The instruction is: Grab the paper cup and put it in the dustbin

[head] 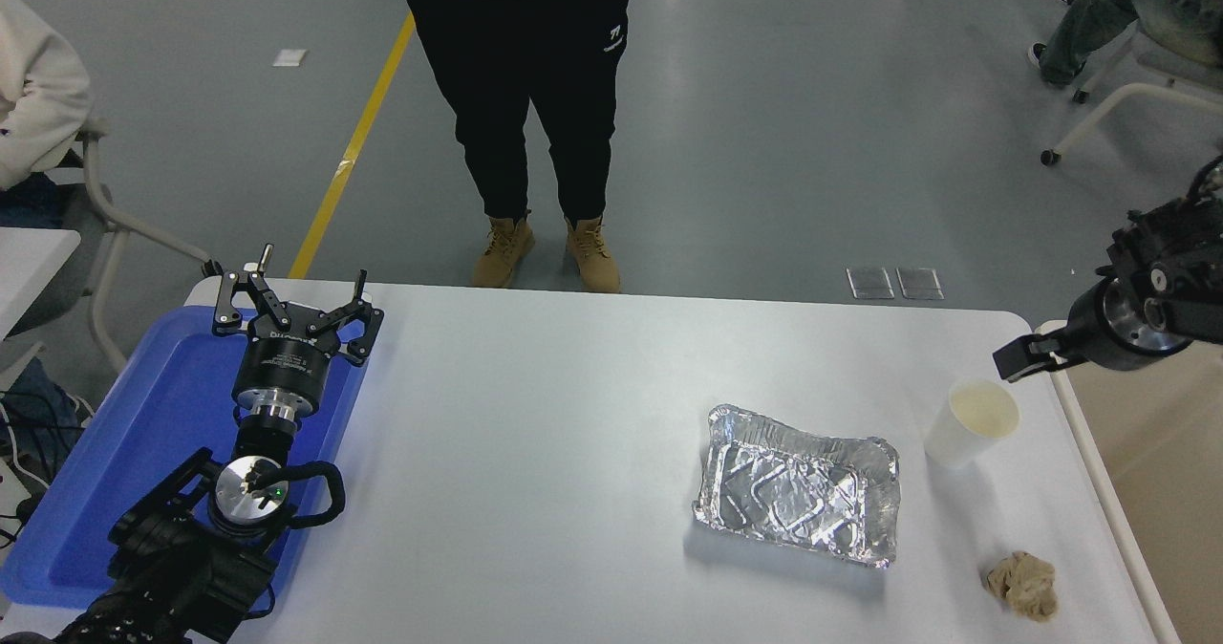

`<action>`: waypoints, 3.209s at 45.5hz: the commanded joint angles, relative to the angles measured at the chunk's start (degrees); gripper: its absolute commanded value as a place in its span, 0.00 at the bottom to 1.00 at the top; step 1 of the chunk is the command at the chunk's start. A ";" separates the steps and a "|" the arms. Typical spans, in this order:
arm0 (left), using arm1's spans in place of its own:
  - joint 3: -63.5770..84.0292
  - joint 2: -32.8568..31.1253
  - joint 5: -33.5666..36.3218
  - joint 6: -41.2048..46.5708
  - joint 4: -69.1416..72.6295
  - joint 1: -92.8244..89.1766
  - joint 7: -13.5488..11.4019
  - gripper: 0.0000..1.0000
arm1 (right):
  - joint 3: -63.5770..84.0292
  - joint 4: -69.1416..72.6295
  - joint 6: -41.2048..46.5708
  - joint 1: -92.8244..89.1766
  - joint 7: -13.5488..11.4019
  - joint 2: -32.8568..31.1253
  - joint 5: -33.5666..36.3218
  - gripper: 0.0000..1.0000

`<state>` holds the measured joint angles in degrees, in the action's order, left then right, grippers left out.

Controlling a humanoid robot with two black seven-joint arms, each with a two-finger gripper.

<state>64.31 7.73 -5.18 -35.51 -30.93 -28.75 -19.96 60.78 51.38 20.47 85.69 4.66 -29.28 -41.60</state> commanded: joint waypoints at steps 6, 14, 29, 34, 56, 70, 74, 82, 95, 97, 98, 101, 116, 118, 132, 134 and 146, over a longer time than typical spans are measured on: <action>0.02 0.00 0.00 0.00 -0.01 -0.08 0.00 1.00 | -5.32 -8.40 -0.87 -10.54 0.08 0.27 -0.32 0.98; -0.07 0.00 0.00 0.00 -0.01 -0.08 0.00 1.00 | -7.17 -10.42 -2.71 -14.05 0.08 0.45 -0.32 0.97; 0.02 0.00 0.00 0.00 -0.01 -0.08 0.00 1.00 | -10.86 -11.74 -3.15 -17.57 0.08 1.94 -0.41 0.89; 0.02 0.00 0.00 0.00 -0.01 -0.08 0.00 1.00 | -11.30 -12.01 -3.42 -17.83 0.08 2.20 -0.41 0.76; 0.02 0.00 0.00 0.00 -0.01 -0.07 0.00 1.00 | -11.30 -12.80 -4.30 -18.01 -0.01 2.73 -0.41 0.00; 0.02 0.00 0.00 0.00 -0.01 -0.08 0.00 1.00 | -11.39 -11.92 -3.86 -15.73 0.08 2.64 -0.06 0.00; -0.07 0.00 0.00 0.00 -0.01 -0.08 0.00 1.00 | -11.39 -10.52 -3.68 -13.45 0.08 2.56 0.12 0.00; 0.02 0.00 0.00 0.00 -0.01 -0.08 0.01 1.00 | -10.51 -6.30 -1.93 -8.08 0.08 0.71 0.12 0.00; 0.02 0.00 0.09 -0.09 -0.01 -0.08 0.09 1.00 | -6.47 2.49 1.24 2.46 0.08 -3.24 0.21 0.00; 0.02 0.00 0.09 -0.09 -0.01 0.01 0.09 1.00 | -5.50 3.89 1.42 4.22 -0.01 -3.42 0.56 0.00; 0.02 0.00 0.09 0.00 -0.01 -0.07 0.09 1.00 | -5.06 4.51 1.50 5.10 0.08 -3.59 0.65 0.00; 0.02 0.00 0.09 -0.09 -0.01 0.01 0.01 1.00 | -3.75 5.92 1.50 7.38 -0.01 -4.03 0.82 0.00; 0.02 0.00 0.09 -0.09 -0.01 0.01 0.09 1.00 | 3.19 15.85 5.55 22.32 -0.01 -9.22 1.00 0.00; -0.07 0.00 0.09 -0.09 -0.01 0.01 0.09 1.00 | 5.04 16.90 5.63 24.69 -0.01 -9.48 1.00 0.00; -0.07 0.00 0.09 -0.09 -0.01 0.01 0.09 1.00 | 13.92 23.32 8.53 39.11 -0.01 -9.75 3.46 0.00; 0.02 0.00 0.09 -0.09 -0.01 0.01 0.09 1.00 | 15.41 24.29 8.71 41.22 -0.01 -9.75 3.46 0.00; -0.07 0.00 0.09 -0.09 -0.01 -0.07 0.09 1.00 | 18.05 26.66 12.05 49.75 -0.27 -9.75 3.28 0.00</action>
<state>64.33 7.73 -5.09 -35.59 -30.94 -28.74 -19.86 75.13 75.27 29.79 127.18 4.57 -38.86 -38.53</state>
